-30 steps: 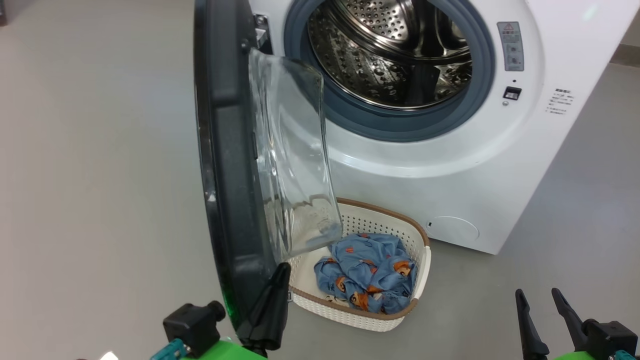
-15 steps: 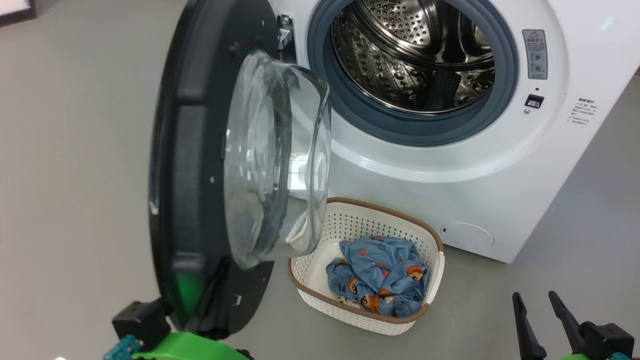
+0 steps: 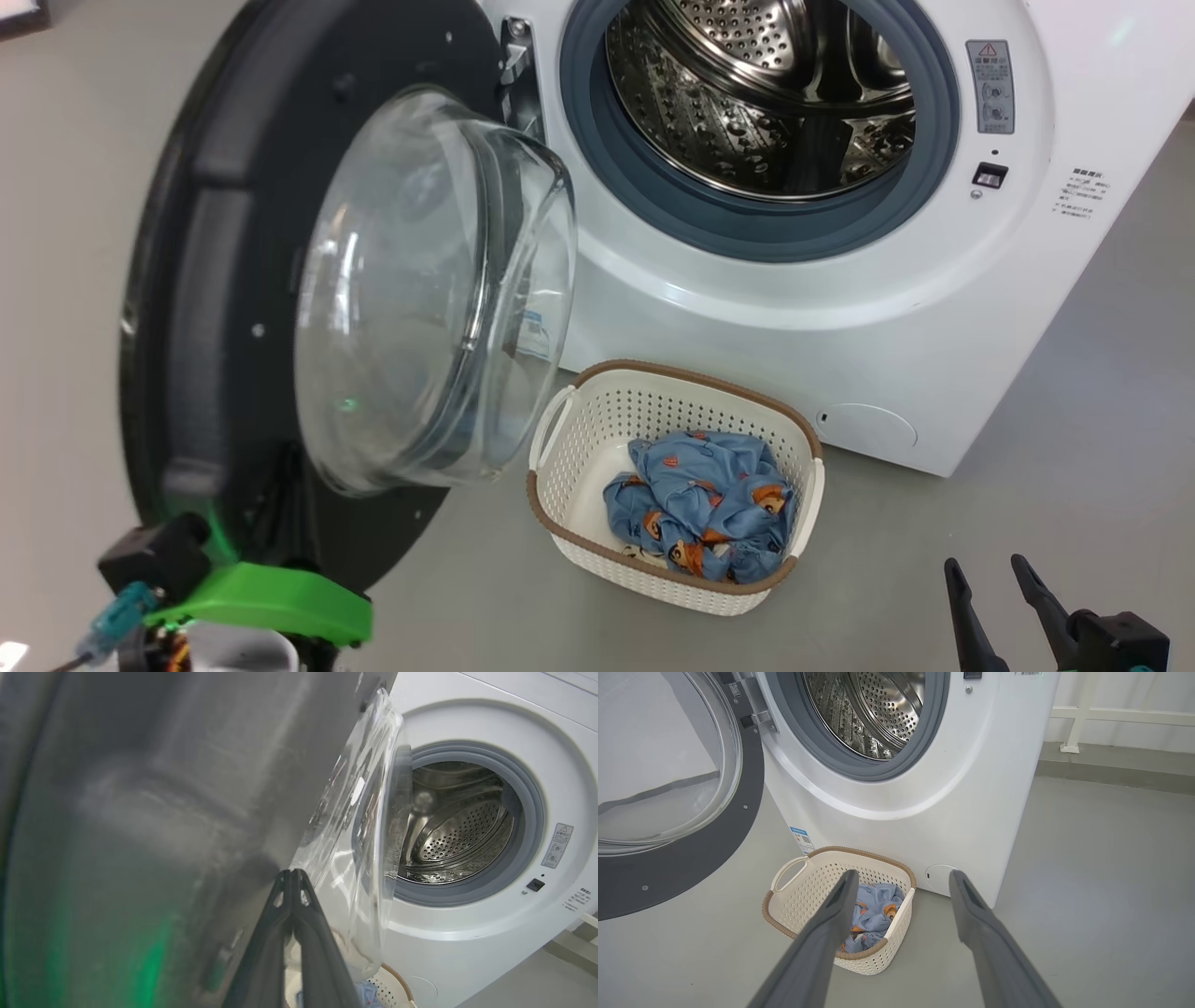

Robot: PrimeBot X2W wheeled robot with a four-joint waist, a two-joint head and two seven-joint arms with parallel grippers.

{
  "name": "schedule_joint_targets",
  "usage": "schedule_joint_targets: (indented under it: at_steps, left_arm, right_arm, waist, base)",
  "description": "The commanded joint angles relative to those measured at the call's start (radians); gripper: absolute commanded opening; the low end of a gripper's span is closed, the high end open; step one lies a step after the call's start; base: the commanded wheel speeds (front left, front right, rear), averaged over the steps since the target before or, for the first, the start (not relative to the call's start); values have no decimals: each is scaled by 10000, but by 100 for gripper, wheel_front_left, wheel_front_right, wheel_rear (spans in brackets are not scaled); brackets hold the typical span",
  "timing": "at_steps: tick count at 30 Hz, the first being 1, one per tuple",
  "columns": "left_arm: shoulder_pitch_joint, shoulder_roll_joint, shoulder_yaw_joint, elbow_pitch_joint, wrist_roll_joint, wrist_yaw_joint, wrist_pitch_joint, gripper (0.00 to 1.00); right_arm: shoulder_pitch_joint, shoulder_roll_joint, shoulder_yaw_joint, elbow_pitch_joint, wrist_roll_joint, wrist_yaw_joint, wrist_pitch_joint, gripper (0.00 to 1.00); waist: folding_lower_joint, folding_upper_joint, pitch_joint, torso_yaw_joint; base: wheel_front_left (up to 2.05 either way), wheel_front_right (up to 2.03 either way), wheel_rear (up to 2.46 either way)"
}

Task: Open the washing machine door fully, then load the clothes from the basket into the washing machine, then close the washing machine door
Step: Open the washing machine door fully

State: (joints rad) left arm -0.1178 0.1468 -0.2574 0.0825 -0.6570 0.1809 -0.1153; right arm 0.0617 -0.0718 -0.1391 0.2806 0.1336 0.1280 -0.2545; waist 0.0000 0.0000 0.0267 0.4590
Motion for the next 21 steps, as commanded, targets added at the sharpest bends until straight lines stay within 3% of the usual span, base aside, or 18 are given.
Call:
schedule_joint_targets:
  at_steps: [1, 21]
  left_arm:
    - [-638, 382, 666, 21, -52, 190, -179, 0]
    - [-2775, 935, 1894, 3864, -415, -65, -1109, 0]
  right_arm:
    - [-114, -184, 295, -193, 121, 27, -72, 100]
    - [-164, -133, 277, -87, 133, 27, -72, 100]
  waist:
    - [0, 0, 62, -34]
    - [0, 0, 117, -114]
  base:
    - [0, 0, 0]
    - [0, 0, 0]
